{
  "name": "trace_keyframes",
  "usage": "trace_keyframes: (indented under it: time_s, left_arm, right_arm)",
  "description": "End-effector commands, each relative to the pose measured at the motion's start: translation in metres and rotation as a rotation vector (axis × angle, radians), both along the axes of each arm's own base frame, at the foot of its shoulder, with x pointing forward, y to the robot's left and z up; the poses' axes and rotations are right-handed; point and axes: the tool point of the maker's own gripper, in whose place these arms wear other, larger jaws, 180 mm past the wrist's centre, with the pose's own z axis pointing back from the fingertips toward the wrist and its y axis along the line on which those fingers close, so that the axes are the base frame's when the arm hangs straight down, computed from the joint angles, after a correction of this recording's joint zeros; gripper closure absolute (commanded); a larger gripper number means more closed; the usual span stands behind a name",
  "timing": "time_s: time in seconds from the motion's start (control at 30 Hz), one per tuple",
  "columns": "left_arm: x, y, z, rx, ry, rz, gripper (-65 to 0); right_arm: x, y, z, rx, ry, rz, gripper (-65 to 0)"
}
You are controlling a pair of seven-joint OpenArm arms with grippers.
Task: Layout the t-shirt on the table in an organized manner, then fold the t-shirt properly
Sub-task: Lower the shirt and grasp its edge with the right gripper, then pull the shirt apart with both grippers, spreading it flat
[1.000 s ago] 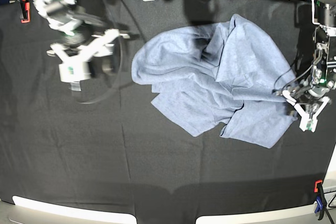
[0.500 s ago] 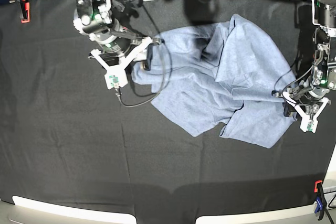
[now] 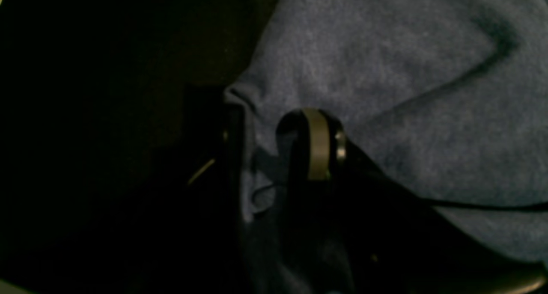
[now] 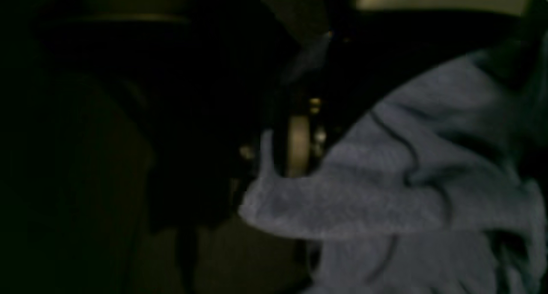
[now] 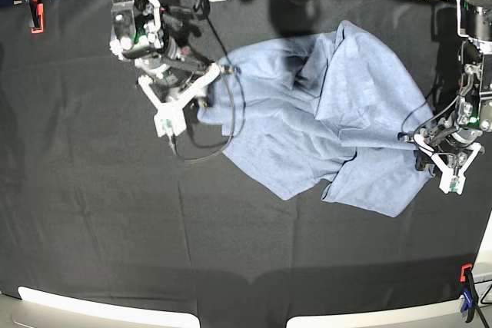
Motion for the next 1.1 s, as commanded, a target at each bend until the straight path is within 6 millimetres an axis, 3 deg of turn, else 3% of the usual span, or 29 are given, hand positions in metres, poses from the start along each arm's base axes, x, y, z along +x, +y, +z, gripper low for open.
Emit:
trace_keyframes:
  time_s: [0.0,0.13,0.33,0.43,0.53,0.73,0.93,1.07]
  left_arm:
    - [0.012,0.007,0.020,0.009,-0.058,0.001,-18.8]
    - [0.012,0.007,0.020,0.010,-0.054,0.001,-18.8]
    - [0.009,0.004,0.017,-0.050,-0.022,0.010,-18.8]
    - [0.005,-0.015,0.022,-0.140,0.007,-0.061,-18.8]
    - [0.002,-0.041,0.041,-0.255,0.012,-0.151,-18.8]
    - [-0.003,-0.095,0.070,-0.318,-0.050,-0.279,-18.8]
    - [0.002,-0.133,0.057,-0.281,-0.087,-0.286,-19.8]
    - [0.014,-0.120,0.052,-0.209,-0.127,-0.179,-22.6]
  right_arm:
    - [0.012,0.001,0.016,0.003,-0.066,0.004,0.0]
    - [0.021,-0.029,0.035,-0.172,-0.128,-0.010,0.0]
    - [0.017,-0.119,0.048,-0.394,-0.112,-0.106,0.0]
    - [0.008,-0.162,0.053,-0.482,-0.098,-0.143,0.0]
    - [0.001,-0.192,0.059,-0.536,-0.086,-0.165,0.0]
    - [-0.003,-0.210,0.064,-0.558,-0.081,-0.190,0.0]
    - [-0.006,-0.207,0.061,-0.530,-0.059,-0.191,-1.0]
    - [-0.004,-0.195,0.060,-0.441,-0.064,-0.191,-23.7]
